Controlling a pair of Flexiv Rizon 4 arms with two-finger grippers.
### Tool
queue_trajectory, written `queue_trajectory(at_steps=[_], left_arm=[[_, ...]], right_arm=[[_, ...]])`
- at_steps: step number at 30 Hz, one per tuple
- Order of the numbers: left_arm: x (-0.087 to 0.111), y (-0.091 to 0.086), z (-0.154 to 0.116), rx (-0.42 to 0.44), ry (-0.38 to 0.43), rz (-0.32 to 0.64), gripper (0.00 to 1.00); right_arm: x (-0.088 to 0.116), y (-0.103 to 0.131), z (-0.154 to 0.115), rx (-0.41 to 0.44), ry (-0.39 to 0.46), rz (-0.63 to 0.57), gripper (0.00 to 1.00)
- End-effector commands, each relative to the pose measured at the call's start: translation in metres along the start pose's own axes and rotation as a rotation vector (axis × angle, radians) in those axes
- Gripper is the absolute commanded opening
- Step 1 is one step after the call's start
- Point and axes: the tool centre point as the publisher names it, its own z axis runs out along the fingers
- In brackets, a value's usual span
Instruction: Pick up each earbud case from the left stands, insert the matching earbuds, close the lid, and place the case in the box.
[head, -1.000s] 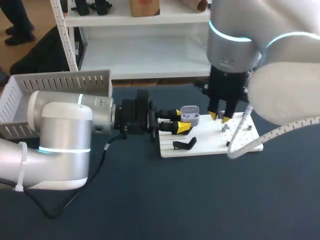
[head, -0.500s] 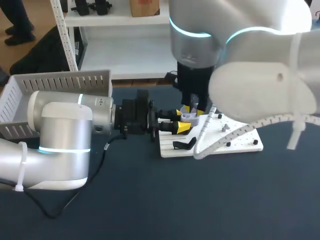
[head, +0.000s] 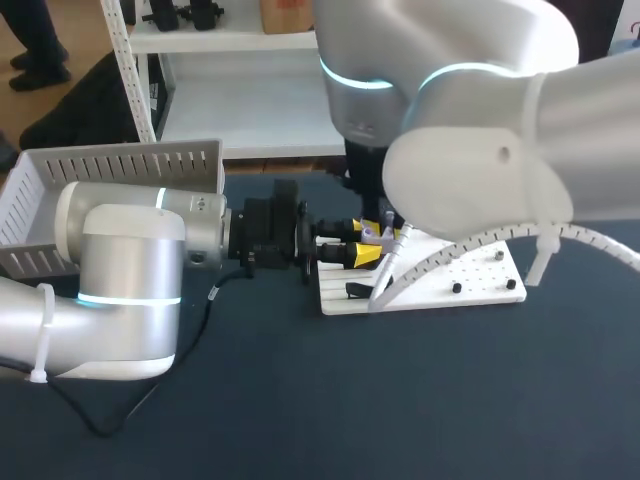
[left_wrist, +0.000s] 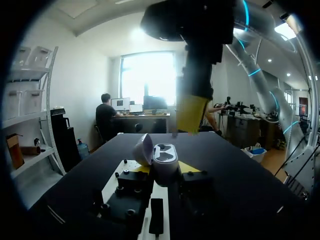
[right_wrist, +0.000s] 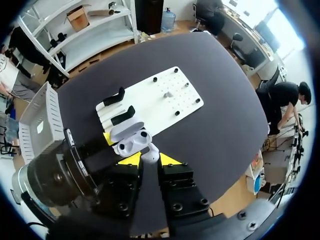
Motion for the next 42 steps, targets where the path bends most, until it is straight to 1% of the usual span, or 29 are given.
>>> queue_trajectory(at_steps=[1, 12, 30, 42], left_arm=[[0.0, -0.001, 0.0, -0.006, -0.003, 0.002, 0.0], [0.0, -0.001, 0.0, -0.006, -0.003, 0.002, 0.0], [0.0, -0.001, 0.0, -0.006, -0.003, 0.002, 0.0], [0.0, -0.001, 0.0, -0.006, -0.003, 0.002, 0.0]], right_arm=[[-0.005, 0.003, 0.004, 0.006, -0.006, 0.009, 0.0], [-0.005, 0.012, 0.005, -0.009, -0.004, 0.015, 0.0], [-0.011, 0.009, 0.016, 0.005, 0.002, 0.031, 0.0], [-0.007, 0.012, 0.019, 0.011, 0.014, 0.023, 0.0]])
